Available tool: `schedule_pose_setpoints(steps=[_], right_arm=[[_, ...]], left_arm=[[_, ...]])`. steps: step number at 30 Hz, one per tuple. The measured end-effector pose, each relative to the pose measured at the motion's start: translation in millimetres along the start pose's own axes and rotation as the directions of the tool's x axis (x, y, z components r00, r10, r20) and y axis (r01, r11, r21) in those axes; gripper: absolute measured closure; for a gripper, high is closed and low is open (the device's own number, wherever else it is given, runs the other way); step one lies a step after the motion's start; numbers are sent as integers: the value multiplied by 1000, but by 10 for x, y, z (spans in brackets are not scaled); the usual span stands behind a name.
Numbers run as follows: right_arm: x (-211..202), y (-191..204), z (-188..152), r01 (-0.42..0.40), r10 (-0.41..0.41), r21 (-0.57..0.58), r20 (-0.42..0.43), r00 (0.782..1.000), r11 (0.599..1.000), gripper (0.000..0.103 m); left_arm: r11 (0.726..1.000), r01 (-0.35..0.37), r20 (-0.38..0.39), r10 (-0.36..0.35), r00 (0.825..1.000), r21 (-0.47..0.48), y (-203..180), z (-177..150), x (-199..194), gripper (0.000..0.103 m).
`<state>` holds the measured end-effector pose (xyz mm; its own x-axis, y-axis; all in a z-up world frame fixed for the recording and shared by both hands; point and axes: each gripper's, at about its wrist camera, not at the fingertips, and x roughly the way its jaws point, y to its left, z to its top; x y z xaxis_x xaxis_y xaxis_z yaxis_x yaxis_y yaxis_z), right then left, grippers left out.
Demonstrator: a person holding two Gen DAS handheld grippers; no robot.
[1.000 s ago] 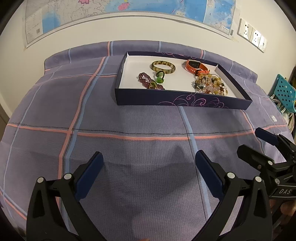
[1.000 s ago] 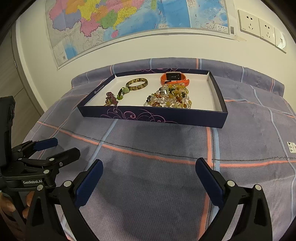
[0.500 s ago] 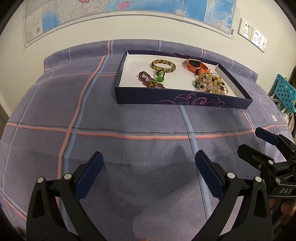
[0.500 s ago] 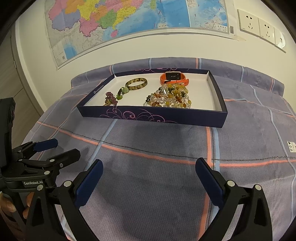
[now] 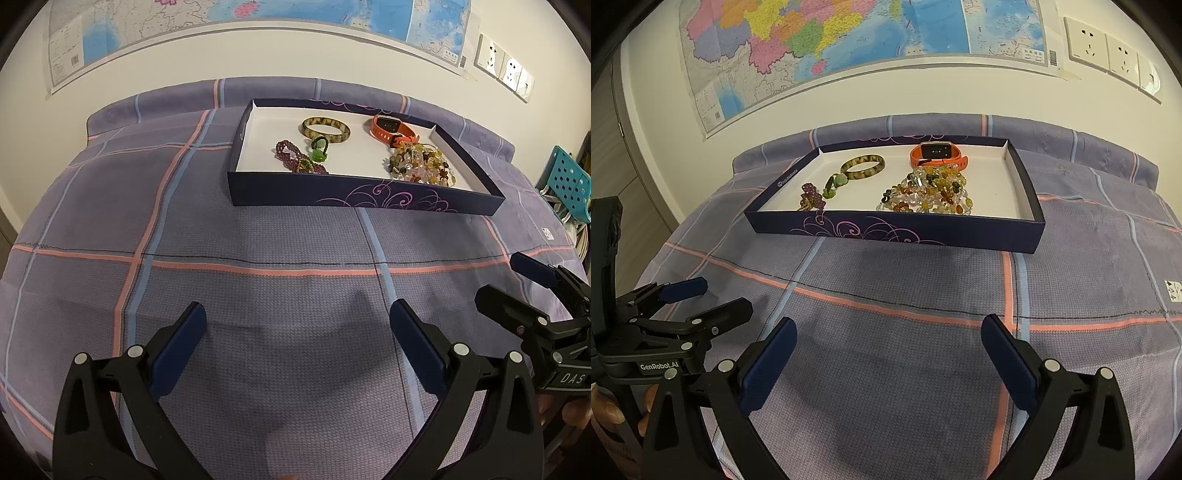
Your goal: Organize jewelry
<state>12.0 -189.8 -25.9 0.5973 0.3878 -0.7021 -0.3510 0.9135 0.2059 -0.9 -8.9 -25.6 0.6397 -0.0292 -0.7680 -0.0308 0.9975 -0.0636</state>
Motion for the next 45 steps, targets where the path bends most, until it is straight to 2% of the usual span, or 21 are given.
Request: schedule_pose_setpoints(steps=[34, 45], right_arm=[[-37, 16, 9, 17, -17, -7, 16, 1000, 1000, 6], [-43, 53, 9, 28, -28, -15, 18, 999, 999, 6]], left_arm=[[1000, -3, 0, 3, 1000, 3, 0, 20, -5, 5], [1000, -26, 5, 26, 1000, -2, 14, 25, -13, 5]])
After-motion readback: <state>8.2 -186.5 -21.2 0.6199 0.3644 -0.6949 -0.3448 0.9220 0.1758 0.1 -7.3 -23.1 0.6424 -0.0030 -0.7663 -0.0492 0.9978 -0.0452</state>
